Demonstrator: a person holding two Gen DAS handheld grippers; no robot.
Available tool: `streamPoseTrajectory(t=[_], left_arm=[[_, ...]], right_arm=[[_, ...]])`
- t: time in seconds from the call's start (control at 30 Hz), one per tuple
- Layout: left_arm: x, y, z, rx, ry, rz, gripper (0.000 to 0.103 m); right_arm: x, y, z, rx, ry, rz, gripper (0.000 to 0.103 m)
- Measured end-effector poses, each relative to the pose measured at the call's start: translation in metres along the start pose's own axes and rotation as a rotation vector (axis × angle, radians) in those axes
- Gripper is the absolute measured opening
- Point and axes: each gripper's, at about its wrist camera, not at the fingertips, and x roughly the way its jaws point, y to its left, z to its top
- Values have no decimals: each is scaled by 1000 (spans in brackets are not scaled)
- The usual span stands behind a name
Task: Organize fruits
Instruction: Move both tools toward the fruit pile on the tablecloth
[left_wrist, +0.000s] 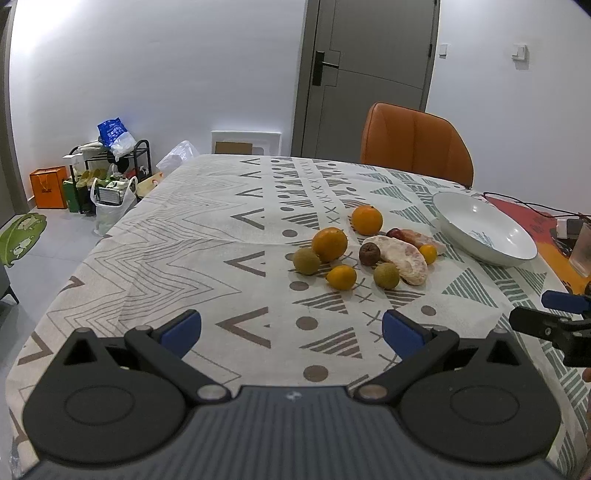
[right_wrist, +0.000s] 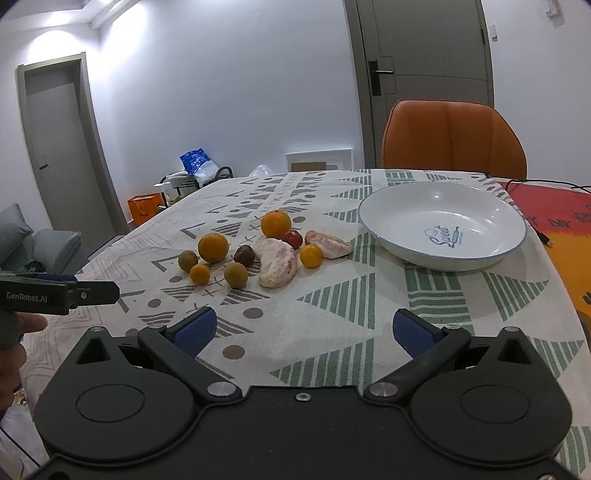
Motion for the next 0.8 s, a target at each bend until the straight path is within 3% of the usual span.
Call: streamPoseTrajectory(t=[0.8], left_arm=[[3, -1, 5, 2, -10, -12, 103]], right_arm=[[-5, -5, 1, 11, -30, -6, 103]])
